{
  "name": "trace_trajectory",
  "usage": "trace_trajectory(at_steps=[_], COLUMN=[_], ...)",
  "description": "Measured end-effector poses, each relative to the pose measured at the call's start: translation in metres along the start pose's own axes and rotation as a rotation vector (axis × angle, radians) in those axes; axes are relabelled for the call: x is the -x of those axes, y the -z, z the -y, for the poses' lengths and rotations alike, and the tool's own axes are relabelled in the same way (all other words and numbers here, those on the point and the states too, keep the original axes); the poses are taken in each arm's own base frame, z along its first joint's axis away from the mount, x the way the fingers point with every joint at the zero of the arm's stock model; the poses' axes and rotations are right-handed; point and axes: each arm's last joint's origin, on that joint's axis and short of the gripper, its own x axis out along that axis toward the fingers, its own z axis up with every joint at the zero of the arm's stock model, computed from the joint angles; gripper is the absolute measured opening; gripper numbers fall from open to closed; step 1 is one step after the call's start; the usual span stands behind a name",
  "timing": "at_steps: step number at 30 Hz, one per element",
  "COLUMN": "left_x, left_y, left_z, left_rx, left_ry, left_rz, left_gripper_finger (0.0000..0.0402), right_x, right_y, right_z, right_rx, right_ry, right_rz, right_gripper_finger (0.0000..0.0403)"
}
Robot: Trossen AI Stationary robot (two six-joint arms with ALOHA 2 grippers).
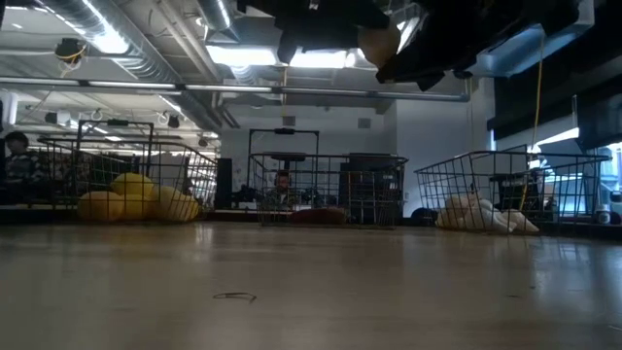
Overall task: Sort produce into baskets
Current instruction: Put the white garlic into the right gold wire basket
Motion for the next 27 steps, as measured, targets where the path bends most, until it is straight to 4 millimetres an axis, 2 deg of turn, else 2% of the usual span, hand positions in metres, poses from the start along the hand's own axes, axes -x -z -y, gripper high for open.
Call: trace_trajectory(at_steps=[3,8,13,23,27], left_x=[0.000,0.000,0.006,0.012,0.013], left_y=[0.000,0.000,0.001,0.007,0.009], left_z=[0.000,0.000,0.001,0.008,0.009], left_rx=[0.020,0.020,-0.026,-0.035,-0.027], left_ry=[0.000,0.000,0.000,0.012,0.011], left_rz=[0.000,-0.004,-0.046,-0.102,-0.120], left_gripper_finger=[0.0150,0.0212,0.0257,0.0264,0.0264], right_x=[0.000,0.001,0.014,0.059,0.078], right_y=[0.000,0.000,-0.004,-0.006,-0.005], right_z=[0.000,0.000,0.003,0.013,0.025], right_rx=[0.000,0.001,0.003,0.008,-0.021], right_ry=[0.000,-0.003,0.048,0.253,0.356], right_rz=[0.001,0.003,0.009,-0.027,-0.047], right_gripper_finger=[0.0024,0.0021,0.0025,0.0025,0.0025])
